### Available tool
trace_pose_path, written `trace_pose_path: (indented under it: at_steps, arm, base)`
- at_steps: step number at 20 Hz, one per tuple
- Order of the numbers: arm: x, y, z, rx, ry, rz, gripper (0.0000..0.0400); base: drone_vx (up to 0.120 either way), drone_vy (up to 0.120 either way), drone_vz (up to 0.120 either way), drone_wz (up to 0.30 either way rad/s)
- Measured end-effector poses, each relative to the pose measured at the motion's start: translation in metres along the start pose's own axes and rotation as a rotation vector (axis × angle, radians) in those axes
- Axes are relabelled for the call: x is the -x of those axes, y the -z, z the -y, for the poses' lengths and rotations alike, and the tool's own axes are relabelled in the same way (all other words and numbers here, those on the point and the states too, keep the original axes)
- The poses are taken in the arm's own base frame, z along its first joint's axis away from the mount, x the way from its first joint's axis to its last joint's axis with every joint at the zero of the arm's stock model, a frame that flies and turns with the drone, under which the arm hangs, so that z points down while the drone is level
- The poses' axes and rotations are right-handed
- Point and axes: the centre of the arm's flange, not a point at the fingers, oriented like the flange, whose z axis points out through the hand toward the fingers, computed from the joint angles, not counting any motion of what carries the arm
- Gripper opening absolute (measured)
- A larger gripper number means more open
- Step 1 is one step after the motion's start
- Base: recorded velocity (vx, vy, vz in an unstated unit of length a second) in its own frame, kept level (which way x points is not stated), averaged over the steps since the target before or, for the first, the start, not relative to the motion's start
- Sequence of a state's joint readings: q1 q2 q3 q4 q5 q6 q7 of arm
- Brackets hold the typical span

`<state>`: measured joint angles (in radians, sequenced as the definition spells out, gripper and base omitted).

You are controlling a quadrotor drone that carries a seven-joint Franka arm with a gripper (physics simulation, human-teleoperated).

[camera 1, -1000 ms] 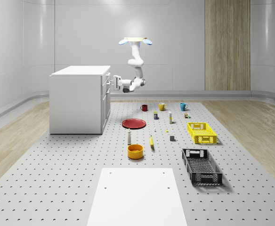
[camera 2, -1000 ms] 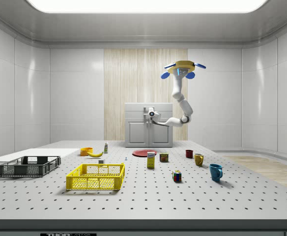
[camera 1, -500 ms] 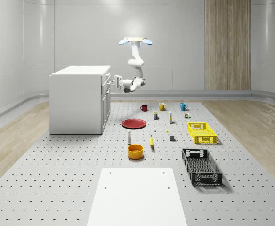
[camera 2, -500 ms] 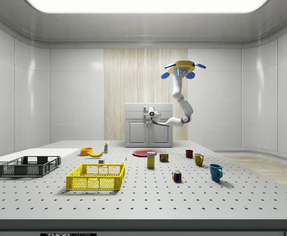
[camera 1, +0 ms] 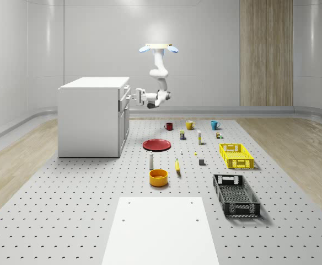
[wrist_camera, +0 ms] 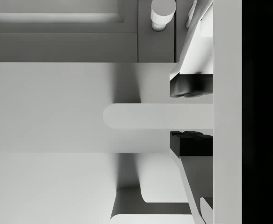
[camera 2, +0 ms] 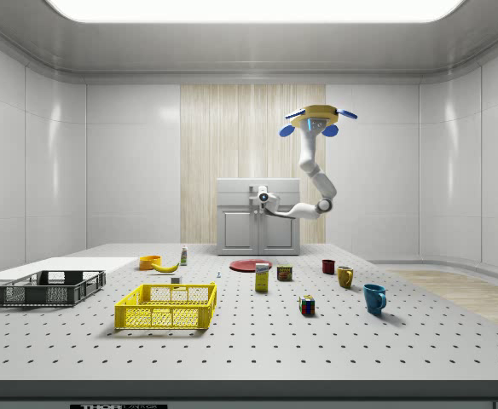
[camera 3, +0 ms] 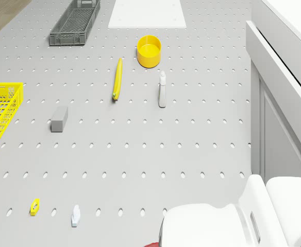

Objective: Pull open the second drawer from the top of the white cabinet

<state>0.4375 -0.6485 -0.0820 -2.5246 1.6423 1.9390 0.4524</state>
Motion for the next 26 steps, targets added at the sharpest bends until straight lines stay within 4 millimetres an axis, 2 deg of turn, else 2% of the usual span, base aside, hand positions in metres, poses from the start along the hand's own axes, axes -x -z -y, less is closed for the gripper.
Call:
trace_pose_path:
  at_steps: [3, 6, 9, 13, 18, 19, 21, 23, 26]
  arm:
    - [0.000, 0.007, 0.000, 0.000, 0.000, 0.000, 0.0105]
    - [0.000, 0.010, 0.000, 0.000, 0.000, 0.000, 0.0202]
    - [0.000, 0.004, 0.000, 0.000, 0.000, 0.000, 0.0256]
    - [0.000, -0.009, 0.000, 0.000, 0.000, 0.000, 0.0287]
    - [0.000, -0.023, 0.000, 0.000, 0.000, 0.000, 0.0300]
    - [0.000, -0.025, 0.000, 0.000, 0.000, 0.000, 0.0301]
    - [0.000, -0.027, 0.000, 0.000, 0.000, 0.000, 0.0224]
    - [0.000, -0.029, 0.000, 0.000, 0.000, 0.000, 0.0177]
    - [0.000, -0.031, 0.000, 0.000, 0.000, 0.000, 0.0139]
  base:
    - [0.000, 0.000, 0.000, 0.000]
    - [0.000, 0.000, 0.000, 0.000]
    - [0.000, 0.000, 0.000, 0.000]
    - [0.000, 0.000, 0.000, 0.000]
    - [0.000, 0.000, 0.000, 0.000]
    - [0.000, 0.000, 0.000, 0.000]
    - [0.000, 0.000, 0.000, 0.000]
    - [0.000, 0.000, 0.000, 0.000]
    - [0.000, 0.000, 0.000, 0.000]
